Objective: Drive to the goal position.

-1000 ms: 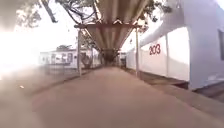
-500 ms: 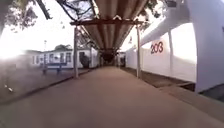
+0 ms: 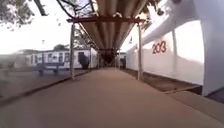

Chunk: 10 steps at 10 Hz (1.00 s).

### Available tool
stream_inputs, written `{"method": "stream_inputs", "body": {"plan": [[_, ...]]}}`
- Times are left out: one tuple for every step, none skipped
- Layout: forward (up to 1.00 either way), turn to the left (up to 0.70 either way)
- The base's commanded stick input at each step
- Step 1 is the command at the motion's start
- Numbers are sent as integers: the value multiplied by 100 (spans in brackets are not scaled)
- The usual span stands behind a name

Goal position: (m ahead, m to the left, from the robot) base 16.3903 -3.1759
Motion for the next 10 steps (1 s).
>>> {"method": "stream_inputs", "body": {"plan": [[70, 0], [70, 0], [70, 0], [70, 0], [70, 0], [70, 0], [70, 0], [70, 0], [70, 0], [70, 0]]}}
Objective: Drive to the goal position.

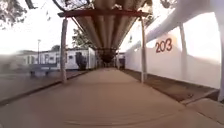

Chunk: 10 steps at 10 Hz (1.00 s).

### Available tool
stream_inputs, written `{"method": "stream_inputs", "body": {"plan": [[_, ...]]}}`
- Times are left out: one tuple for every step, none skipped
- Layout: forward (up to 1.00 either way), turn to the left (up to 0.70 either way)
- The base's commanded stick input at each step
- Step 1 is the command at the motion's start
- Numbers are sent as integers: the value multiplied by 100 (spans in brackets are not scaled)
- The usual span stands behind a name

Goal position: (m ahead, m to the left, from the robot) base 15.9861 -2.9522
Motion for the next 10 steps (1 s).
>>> {"method": "stream_inputs", "body": {"plan": [[70, 0], [70, 0], [70, 0], [70, 0], [70, 0], [70, 0], [70, 0], [70, 0], [70, 0], [70, 0]]}}
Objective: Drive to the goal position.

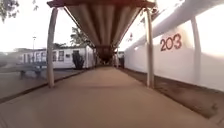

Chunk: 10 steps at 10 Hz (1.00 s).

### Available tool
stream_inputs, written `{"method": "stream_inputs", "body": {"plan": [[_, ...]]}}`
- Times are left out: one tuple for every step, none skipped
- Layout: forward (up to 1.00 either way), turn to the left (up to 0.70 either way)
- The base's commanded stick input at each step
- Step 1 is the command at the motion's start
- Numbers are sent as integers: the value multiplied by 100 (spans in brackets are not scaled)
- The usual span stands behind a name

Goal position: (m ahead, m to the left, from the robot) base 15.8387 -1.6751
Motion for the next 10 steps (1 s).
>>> {"method": "stream_inputs", "body": {"plan": [[70, 0], [70, 0], [70, 0], [70, 0], [70, 0], [70, 0], [70, 0], [70, 0], [70, 0], [70, 0]]}}
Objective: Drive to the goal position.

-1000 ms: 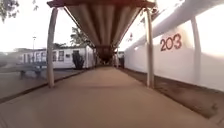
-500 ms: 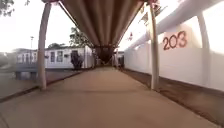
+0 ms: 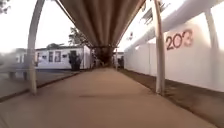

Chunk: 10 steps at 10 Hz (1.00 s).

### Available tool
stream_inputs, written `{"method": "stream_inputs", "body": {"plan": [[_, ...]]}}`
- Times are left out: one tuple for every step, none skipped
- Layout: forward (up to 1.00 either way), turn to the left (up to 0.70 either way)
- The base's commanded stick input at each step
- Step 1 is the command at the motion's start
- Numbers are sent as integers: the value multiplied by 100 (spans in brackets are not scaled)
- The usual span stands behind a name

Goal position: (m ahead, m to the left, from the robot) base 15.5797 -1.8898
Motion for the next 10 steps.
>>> {"method": "stream_inputs", "body": {"plan": [[70, 0], [70, 0], [70, 0], [70, 0], [70, 0], [70, 0], [70, 0], [70, 0], [70, 0], [70, 0]]}}
